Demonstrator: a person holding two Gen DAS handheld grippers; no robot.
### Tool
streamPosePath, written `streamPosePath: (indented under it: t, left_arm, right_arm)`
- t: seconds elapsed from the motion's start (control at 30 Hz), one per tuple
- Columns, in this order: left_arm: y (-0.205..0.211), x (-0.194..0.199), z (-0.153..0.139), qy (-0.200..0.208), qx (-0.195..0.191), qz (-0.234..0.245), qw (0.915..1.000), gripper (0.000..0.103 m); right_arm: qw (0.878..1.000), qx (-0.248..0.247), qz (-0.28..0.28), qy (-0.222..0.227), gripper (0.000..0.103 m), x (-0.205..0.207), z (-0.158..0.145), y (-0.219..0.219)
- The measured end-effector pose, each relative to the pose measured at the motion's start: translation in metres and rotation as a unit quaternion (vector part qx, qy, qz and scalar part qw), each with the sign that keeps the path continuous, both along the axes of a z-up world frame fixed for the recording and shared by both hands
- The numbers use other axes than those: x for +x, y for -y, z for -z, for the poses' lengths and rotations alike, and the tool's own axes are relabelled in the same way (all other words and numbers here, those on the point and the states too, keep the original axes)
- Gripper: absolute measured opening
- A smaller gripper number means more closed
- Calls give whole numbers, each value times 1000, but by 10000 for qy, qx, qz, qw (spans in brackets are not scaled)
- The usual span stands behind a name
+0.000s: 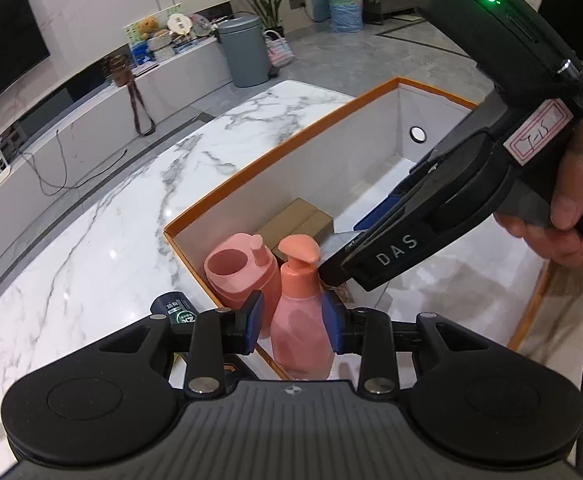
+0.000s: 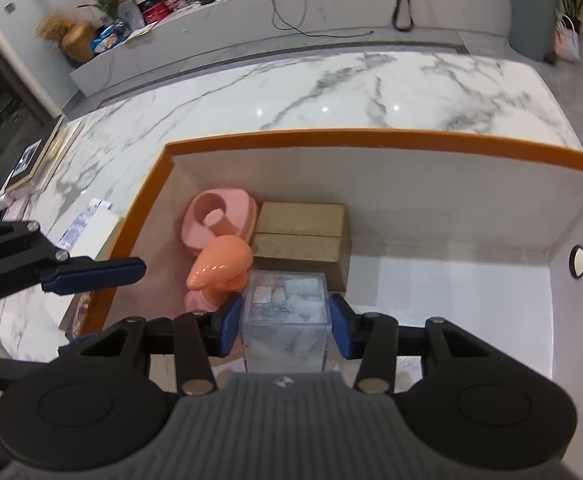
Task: Organize rigid objects
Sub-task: 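Set down and release the pump bottle with the left tool while the right tool releases the cube box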
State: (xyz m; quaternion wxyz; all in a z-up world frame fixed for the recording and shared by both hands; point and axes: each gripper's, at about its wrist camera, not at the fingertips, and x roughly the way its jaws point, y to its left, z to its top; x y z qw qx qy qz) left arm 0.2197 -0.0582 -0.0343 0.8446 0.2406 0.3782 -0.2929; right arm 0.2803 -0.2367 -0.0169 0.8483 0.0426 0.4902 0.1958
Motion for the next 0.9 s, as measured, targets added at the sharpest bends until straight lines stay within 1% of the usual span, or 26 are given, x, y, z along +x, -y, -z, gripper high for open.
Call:
streamPosePath:
  t: [0.03, 0.2, 0.33, 0.47, 0.57, 0.6, 0.67, 0.77, 0.9]
  left_arm:
    - [-1, 0, 0, 7, -2, 35, 10000, 44]
    - [0, -2, -2, 32, -2, 133, 9999, 47]
    - [1, -2, -1, 74, 30, 181, 9998, 47]
    - [6, 2, -2, 240, 89, 193, 9995, 48]
    - [10, 4, -1, 268, 182, 309, 9990, 48]
    - [10, 5, -1, 221, 179, 342, 9990, 45]
    - [10, 7, 1, 114, 185, 294, 9993, 34]
    - [11, 8, 4, 59, 229, 299, 9993, 34]
    - [13, 8, 10, 56, 344, 397, 9986, 29]
  right_arm:
    - [10000, -12, -48, 11, 47, -2, -1, 0]
    - [9991, -100, -291, 280, 47, -12, -10, -1]
    - [9994, 65, -222, 258, 47, -12, -16, 1]
    - [9990, 39, -312, 314, 47, -15, -20, -3]
    - [9987, 173, -378, 278, 47, -16, -23, -3]
    - [9989, 179, -355, 262, 47, -16, -24, -2]
    - [9991, 135, -293, 258, 47, -15, -24, 0]
    - [9994, -188, -132, 246, 47, -12, -20, 1]
    - [9995, -313, -8, 21, 47, -3, -6, 4]
